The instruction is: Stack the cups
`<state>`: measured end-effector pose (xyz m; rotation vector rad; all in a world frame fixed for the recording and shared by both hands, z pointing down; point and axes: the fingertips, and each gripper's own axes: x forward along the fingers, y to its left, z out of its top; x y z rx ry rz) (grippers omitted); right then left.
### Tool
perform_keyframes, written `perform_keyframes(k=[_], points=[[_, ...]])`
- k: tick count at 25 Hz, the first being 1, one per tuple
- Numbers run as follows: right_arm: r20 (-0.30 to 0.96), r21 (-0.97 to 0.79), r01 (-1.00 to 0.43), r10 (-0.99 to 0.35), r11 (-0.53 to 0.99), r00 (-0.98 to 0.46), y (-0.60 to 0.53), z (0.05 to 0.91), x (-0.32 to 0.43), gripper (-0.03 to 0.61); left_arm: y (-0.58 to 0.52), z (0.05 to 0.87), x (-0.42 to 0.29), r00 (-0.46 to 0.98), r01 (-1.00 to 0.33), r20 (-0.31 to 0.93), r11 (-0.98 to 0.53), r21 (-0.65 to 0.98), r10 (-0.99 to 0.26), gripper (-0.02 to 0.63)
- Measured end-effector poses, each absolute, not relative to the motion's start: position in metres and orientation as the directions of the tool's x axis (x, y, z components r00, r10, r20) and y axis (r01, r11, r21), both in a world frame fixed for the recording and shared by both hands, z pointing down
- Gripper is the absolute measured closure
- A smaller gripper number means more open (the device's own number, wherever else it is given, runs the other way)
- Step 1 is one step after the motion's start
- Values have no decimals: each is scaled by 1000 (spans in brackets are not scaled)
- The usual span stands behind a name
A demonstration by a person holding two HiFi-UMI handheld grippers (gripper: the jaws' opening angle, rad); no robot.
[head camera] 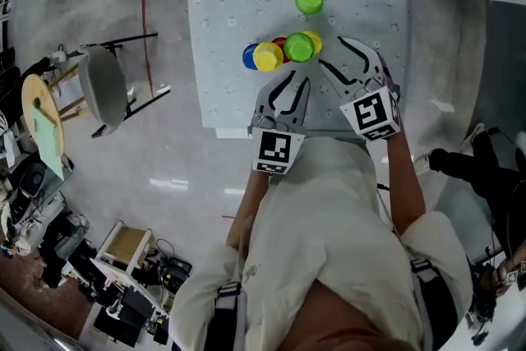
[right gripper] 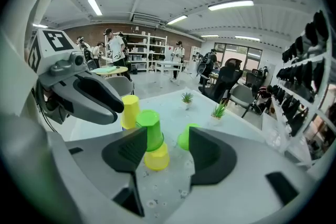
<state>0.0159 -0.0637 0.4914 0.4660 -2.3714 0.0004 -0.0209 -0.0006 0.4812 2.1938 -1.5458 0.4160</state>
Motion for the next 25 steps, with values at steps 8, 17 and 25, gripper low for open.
perform_keyframes(k=[8, 17, 25], points=[[631, 130, -370, -364, 920, -685, -92, 493, 17, 335, -29, 440, -34, 278, -961, 437, -251, 120, -855, 505], [646, 92, -413, -370, 906, -668, -128, 517, 12, 336, -63, 427, -42, 241, -970, 465, -231, 80, -852, 505], [657, 75, -428, -368, 901, -658, -158, 544, -7, 333, -84, 431, -42, 248, -967, 484, -247, 67, -839, 505]])
